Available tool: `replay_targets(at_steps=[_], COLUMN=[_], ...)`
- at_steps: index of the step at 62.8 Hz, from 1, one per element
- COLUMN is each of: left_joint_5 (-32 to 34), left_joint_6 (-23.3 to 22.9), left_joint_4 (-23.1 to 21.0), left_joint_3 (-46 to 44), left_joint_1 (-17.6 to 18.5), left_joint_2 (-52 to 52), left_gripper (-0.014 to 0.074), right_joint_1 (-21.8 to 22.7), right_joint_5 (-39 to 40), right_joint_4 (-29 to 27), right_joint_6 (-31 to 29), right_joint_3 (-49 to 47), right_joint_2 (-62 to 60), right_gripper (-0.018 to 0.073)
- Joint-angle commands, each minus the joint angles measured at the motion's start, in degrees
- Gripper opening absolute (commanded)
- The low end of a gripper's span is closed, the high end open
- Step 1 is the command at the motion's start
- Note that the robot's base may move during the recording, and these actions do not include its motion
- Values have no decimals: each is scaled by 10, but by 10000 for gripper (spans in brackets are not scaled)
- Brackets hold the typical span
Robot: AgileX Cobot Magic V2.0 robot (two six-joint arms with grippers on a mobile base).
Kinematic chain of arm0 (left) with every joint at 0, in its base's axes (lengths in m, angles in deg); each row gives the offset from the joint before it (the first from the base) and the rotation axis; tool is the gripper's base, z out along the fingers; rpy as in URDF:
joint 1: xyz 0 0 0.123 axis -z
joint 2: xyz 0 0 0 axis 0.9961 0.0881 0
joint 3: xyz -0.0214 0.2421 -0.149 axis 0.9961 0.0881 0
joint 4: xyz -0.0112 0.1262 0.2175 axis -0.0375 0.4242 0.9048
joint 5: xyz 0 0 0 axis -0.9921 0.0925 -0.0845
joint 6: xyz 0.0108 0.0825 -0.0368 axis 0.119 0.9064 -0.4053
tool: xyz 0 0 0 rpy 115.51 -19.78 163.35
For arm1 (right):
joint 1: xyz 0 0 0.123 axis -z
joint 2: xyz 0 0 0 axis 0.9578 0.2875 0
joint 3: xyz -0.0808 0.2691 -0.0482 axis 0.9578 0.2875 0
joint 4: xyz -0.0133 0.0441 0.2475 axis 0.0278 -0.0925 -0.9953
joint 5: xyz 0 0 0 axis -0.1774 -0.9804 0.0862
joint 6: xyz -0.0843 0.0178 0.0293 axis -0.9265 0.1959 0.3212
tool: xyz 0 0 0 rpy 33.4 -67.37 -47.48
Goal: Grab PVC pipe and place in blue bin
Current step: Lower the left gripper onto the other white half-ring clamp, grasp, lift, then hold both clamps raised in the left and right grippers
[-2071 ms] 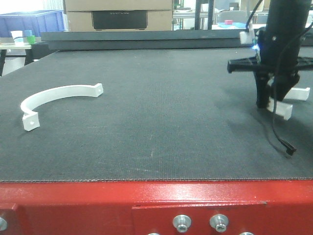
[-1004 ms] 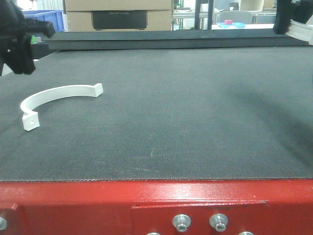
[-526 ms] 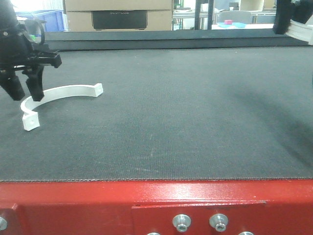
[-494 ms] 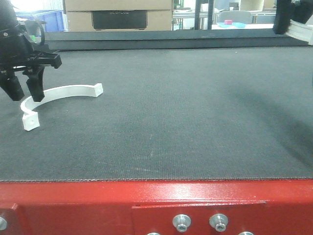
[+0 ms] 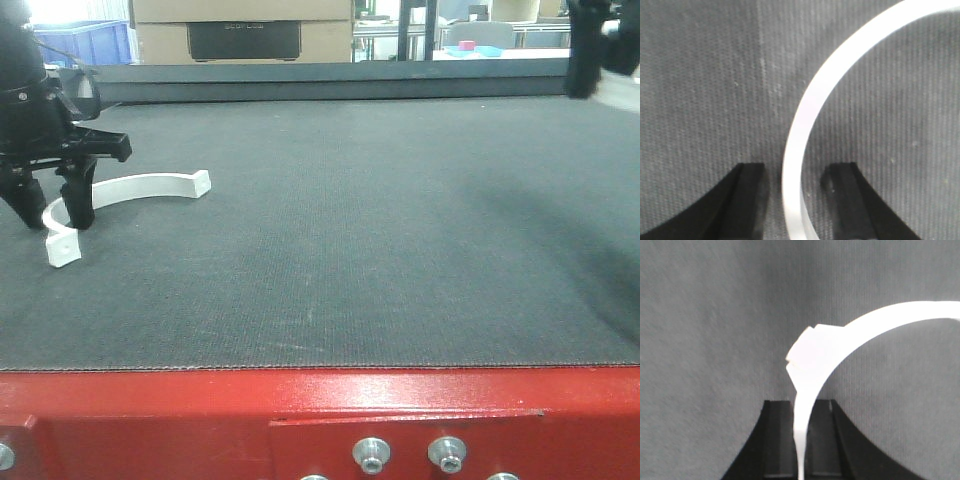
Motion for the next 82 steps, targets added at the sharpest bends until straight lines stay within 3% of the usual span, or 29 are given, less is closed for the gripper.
replay_targets(at_steps=[1,7,25,38,54,68,82], left_joint_5=[1,-2,-14,-38,-54,-32,55], left_joint_6=[-12,-12,-12,-12,-10,-10,-10], left_joint_4=[-6,-6,-7,-7,-43,-50,-53], left_joint_3=[-6,-6,-6,-6,-6,-5,9], left_joint_1=[-1,-1,-1,-1,6,47,99], left_joint_2=[1,2,3,-11,-107,-214,-304], left_gripper=[219,183,-113,-111,-111,-111,-111], right_joint_1=[0,0,0,0,0,0,0], right_joint_5=[9,11,7,19,48,110,191], right_joint_4=[2,1,-2,-2,-2,-2,-1], right_joint_6=[-4,-4,-4,-4,-4,-4,-4], right_joint_3=[11,17,17,16,16,21,89], right_joint_2=[-8,-8,-15,-49,-107,-148,-204], right_gripper=[-168,-168,-168,-168,-168,-168,-168])
